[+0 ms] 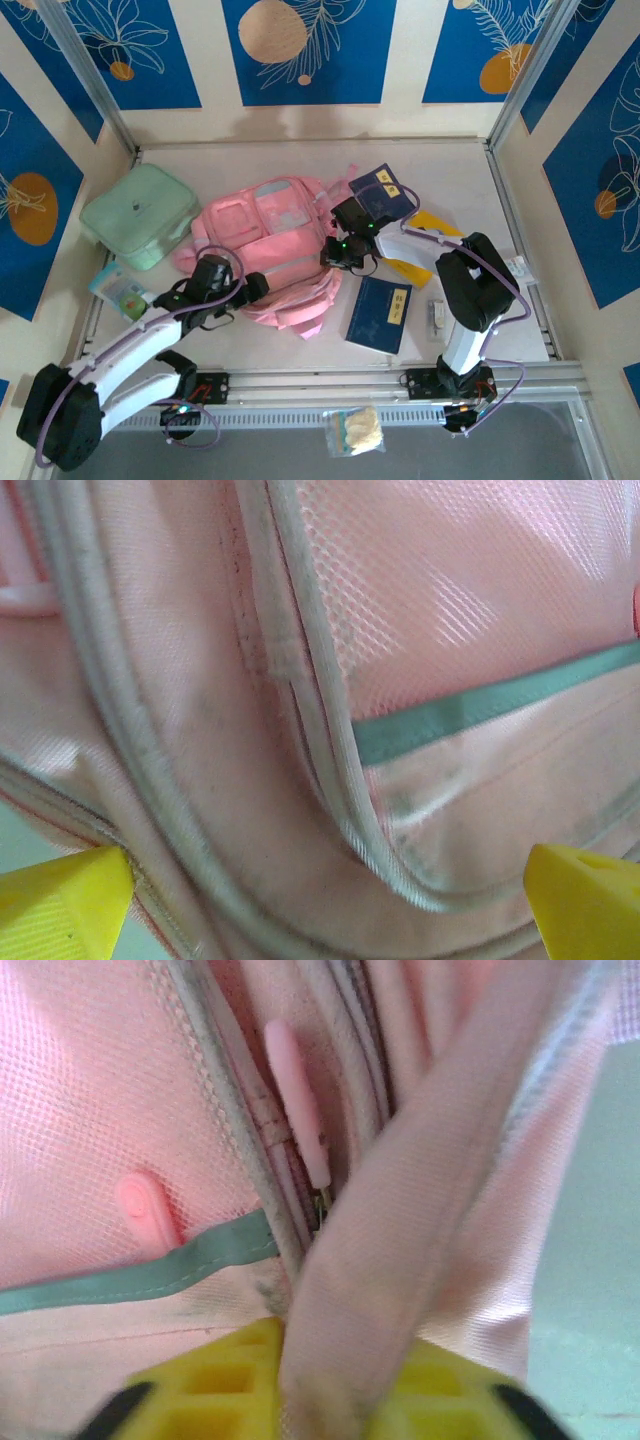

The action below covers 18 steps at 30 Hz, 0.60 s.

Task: Pack books, pencil case, and school supplies into a backpack

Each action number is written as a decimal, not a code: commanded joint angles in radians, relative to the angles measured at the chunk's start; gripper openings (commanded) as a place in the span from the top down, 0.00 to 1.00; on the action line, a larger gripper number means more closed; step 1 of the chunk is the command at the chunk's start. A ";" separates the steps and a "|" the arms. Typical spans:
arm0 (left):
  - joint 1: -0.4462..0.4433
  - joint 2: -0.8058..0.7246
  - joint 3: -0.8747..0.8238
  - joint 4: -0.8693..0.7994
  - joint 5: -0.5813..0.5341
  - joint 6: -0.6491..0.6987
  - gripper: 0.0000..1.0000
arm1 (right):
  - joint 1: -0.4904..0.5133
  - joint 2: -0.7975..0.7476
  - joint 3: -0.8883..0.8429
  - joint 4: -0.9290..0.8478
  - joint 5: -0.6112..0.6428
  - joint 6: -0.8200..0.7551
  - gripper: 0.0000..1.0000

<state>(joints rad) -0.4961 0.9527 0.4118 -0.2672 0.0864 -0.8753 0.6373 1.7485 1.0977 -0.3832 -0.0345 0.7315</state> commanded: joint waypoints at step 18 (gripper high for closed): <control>0.094 0.431 0.336 0.172 -0.030 0.209 0.01 | 0.225 -0.021 -0.010 0.120 -0.039 0.102 0.96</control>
<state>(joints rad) -0.4122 1.3567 0.6582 -0.2359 0.0006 -0.7296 0.7719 1.6871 1.0336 -0.3153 0.0895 0.8223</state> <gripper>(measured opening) 0.994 0.076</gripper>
